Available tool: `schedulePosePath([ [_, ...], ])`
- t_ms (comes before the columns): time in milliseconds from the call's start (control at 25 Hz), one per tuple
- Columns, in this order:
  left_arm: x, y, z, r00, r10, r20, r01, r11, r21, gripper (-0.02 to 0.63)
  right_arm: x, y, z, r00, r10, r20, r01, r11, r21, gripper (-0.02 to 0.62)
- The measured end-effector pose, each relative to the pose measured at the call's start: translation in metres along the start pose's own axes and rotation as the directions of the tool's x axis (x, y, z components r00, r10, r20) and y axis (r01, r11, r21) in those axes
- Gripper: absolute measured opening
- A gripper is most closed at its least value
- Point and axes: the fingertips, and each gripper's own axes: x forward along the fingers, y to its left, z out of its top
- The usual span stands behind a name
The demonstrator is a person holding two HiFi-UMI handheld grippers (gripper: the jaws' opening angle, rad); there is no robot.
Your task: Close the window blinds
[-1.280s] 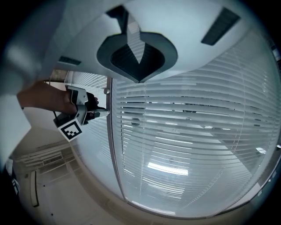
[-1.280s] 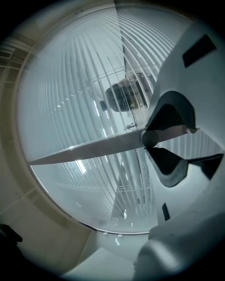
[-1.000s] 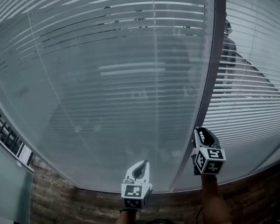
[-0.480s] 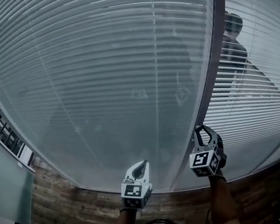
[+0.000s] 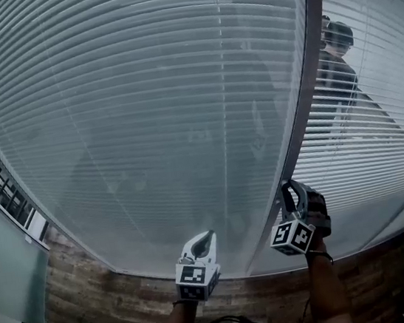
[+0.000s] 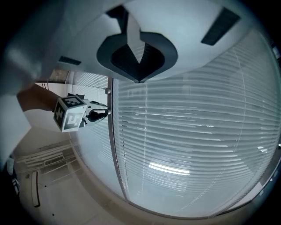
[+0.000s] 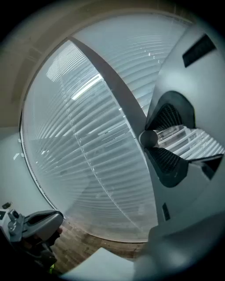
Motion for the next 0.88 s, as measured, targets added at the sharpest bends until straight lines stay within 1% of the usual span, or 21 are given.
schedulePosePath([
  [120,-0.001,0.002,-0.001,1.0,0.004,-0.002,-0.004,1.0,-0.001,0.002,0.0,0.0,0.0,1.0,-0.009,0.0,0.009,1.0,0.001,0.126],
  [280,-0.005,0.003,0.002,1.0,0.014,0.011,-0.014,1.0,-0.016,0.0,0.0,0.0,0.0,1.0,-0.024,0.014,0.024,0.999,0.028,0.126],
  [400,-0.003,0.01,-0.003,0.998,0.023,0.064,-0.024,1.0,0.014,0.001,-0.002,-0.001,0.0,0.999,-0.03,0.026,0.027,0.996,0.091,0.126],
  [520,-0.008,0.01,0.002,0.998,0.036,0.047,-0.036,0.999,0.006,0.0,-0.008,-0.002,0.0,0.999,-0.031,0.033,0.025,0.987,0.16,0.126],
  [600,-0.009,0.008,0.001,0.999,0.026,0.043,-0.026,1.0,0.009,0.0,-0.015,-0.001,0.0,0.999,-0.023,0.042,0.013,0.974,0.228,0.126],
  [680,-0.01,0.007,-0.001,0.999,0.022,0.045,-0.023,1.0,0.014,0.0,-0.024,0.002,-0.002,0.999,-0.007,0.053,-0.011,0.944,0.331,0.126],
  [720,-0.01,0.007,-0.003,0.999,0.024,0.044,-0.025,1.0,0.015,0.001,-0.029,0.004,-0.002,0.998,0.003,0.06,-0.026,0.919,0.393,0.126],
  [800,-0.01,0.006,-0.004,0.999,0.028,0.037,-0.029,1.0,0.007,0.0,-0.038,0.006,-0.001,0.996,0.024,0.082,-0.063,0.85,0.523,0.126],
  [880,-0.013,0.0,-0.001,1.0,0.027,0.015,-0.026,1.0,-0.013,0.002,-0.045,0.012,-0.005,0.993,0.036,0.115,-0.1,0.778,0.62,0.126],
])
